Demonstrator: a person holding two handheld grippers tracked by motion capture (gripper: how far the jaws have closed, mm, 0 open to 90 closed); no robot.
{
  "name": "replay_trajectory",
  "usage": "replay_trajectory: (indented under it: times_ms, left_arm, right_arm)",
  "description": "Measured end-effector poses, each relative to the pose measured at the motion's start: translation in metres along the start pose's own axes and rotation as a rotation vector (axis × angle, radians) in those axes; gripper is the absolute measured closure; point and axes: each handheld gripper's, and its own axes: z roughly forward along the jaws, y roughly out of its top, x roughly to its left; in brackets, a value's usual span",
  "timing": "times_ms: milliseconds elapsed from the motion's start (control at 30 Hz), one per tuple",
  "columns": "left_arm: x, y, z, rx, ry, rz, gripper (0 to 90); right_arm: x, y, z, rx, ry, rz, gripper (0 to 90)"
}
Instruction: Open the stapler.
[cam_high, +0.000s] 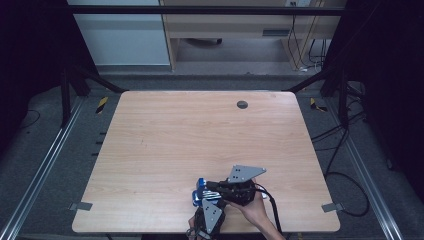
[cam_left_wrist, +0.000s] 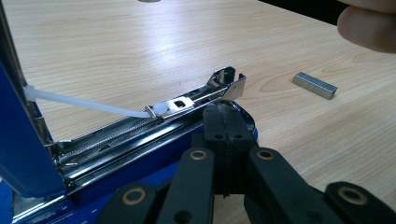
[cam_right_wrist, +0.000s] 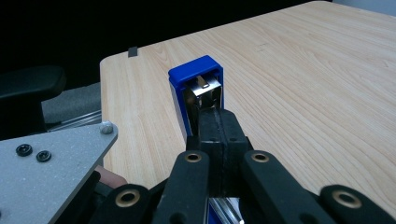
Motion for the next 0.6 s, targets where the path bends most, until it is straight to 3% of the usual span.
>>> replay_trajectory:
  times_ms: [600]
  left_arm:
    - [0.0,-0.0001,-0.0001,-0.001,0.002,0.0,89.6]
  right_arm:
    - [0.0013,0.0053,0.0077,0.01,0.019,-0.017,90.0]
